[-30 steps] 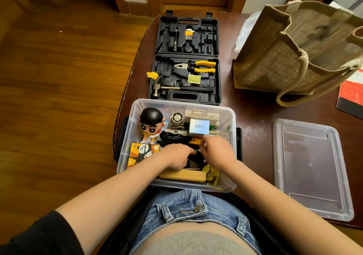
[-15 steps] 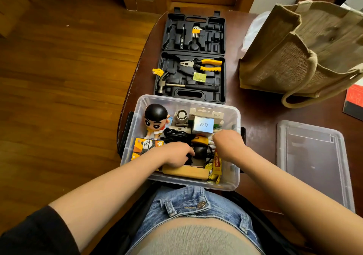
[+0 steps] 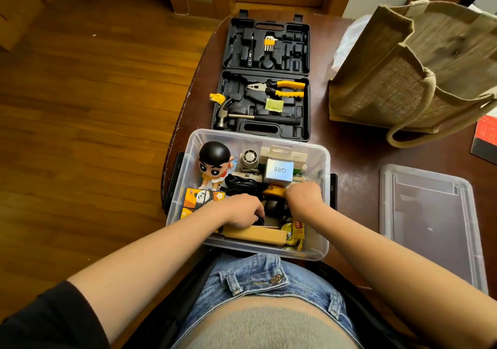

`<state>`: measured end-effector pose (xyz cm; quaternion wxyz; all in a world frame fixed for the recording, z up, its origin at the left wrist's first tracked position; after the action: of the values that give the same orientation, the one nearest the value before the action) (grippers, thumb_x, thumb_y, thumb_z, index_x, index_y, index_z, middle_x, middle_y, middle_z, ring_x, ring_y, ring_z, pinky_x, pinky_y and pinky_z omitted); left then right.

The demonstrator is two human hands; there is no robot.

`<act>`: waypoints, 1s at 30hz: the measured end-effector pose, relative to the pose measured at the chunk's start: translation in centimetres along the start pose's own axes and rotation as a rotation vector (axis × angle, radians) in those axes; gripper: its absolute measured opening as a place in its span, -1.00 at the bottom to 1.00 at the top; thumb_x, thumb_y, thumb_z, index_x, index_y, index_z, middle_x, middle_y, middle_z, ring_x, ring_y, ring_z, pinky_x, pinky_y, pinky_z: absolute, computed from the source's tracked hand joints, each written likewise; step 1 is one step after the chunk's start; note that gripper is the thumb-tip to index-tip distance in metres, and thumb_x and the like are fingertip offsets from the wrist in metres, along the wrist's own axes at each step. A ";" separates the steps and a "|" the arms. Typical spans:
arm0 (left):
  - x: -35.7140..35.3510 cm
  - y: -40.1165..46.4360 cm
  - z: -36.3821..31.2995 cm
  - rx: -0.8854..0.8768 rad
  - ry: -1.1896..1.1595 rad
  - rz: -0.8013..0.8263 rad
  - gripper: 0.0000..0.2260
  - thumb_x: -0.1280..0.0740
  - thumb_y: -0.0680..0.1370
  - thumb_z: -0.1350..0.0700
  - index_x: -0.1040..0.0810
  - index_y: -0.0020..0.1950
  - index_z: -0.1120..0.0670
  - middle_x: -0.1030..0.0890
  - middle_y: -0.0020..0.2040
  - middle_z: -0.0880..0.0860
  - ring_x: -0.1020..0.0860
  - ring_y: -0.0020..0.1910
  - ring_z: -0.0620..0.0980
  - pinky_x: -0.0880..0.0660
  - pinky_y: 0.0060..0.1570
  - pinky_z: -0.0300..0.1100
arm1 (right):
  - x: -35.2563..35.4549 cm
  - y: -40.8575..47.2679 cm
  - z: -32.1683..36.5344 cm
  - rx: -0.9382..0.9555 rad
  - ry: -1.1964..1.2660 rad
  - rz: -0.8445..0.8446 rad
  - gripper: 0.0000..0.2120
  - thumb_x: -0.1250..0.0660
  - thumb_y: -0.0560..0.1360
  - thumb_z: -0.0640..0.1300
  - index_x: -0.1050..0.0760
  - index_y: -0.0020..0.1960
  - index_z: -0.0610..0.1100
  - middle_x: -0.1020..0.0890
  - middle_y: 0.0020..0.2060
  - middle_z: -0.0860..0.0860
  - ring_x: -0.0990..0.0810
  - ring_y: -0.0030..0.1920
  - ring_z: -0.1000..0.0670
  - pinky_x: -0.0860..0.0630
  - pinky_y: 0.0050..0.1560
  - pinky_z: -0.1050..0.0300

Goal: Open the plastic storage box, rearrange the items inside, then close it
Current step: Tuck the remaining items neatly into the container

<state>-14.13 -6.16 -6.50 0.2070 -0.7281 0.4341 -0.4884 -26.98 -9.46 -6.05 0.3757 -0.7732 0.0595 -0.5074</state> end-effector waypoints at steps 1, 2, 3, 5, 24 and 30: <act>0.0 0.0 0.0 -0.003 -0.004 -0.002 -0.69 -0.18 0.62 0.16 -0.48 0.35 0.05 -0.51 0.32 0.04 -0.45 0.28 0.04 -0.39 0.26 -0.10 | 0.0 0.0 0.0 0.000 0.011 0.001 -0.79 -0.26 0.50 -0.24 -0.52 0.11 -0.14 -0.61 0.02 -0.04 -0.59 0.02 -0.06 -0.39 -0.21 0.17; 0.0 -0.1 0.0 -0.006 -0.011 -0.004 -0.69 -0.18 0.62 0.16 -0.48 0.35 0.05 -0.51 0.32 0.04 -0.45 0.28 0.03 -0.38 0.25 -0.11 | 0.0 0.1 -0.1 0.000 0.025 0.005 -0.79 -0.26 0.50 -0.25 -0.52 0.11 -0.14 -0.61 0.01 -0.04 -0.59 0.01 -0.06 -0.40 -0.21 0.17; 0.0 -0.1 0.0 -0.009 -0.020 -0.007 -0.70 -0.19 0.62 0.16 -0.49 0.34 0.05 -0.51 0.32 0.03 -0.45 0.28 0.03 -0.38 0.24 -0.12 | 0.0 0.1 -0.1 -0.002 0.043 0.011 -0.80 -0.26 0.50 -0.26 -0.52 0.11 -0.15 -0.61 0.01 -0.04 -0.59 0.01 -0.06 -0.40 -0.21 0.17; 0.0 -0.1 0.0 -0.014 -0.035 -0.010 -0.70 -0.19 0.62 0.16 -0.49 0.34 0.05 -0.51 0.31 0.03 -0.46 0.27 0.02 -0.38 0.23 -0.13 | 0.1 0.1 -0.1 -0.002 0.084 0.018 -0.81 -0.26 0.49 -0.26 -0.52 0.09 -0.16 -0.61 0.01 -0.06 -0.59 0.00 -0.07 -0.41 -0.20 0.16; 1.0 1.9 -3.1 -0.030 -0.224 -0.025 -0.76 -0.23 0.60 0.16 -0.61 0.20 0.14 -0.61 0.14 0.06 -0.59 -0.07 -0.01 -0.42 -0.33 -0.53 | 1.7 -1.3 -1.0 -0.083 0.224 -0.122 -0.78 -0.26 0.48 -0.33 -0.52 0.11 -0.22 -0.60 0.04 -0.13 -0.60 0.02 -0.10 -0.46 -0.19 0.14; -0.8 4.8 -4.3 0.125 -0.086 0.076 -0.72 -0.37 0.51 0.07 -0.56 0.13 0.21 -0.58 -0.03 0.21 -0.46 -0.16 0.07 -0.40 -0.18 -0.12 | 1.6 -2.0 -1.3 0.046 0.251 -0.052 -0.81 -0.20 0.48 -0.35 -0.53 0.04 -0.25 -0.60 0.00 -0.16 -0.57 -0.06 -0.15 -0.41 -0.23 0.09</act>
<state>-20.18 -7.55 -8.54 0.2890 -0.7169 0.4210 -0.4746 -27.90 -9.48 -3.34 0.3697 -0.6958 0.0742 -0.6112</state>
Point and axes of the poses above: each hand's wrist, its own y-axis towards the middle knuckle, its own x-axis out of the back of the hand, z = x × y, the point moved 4 cm from there along y, towards the middle knuckle
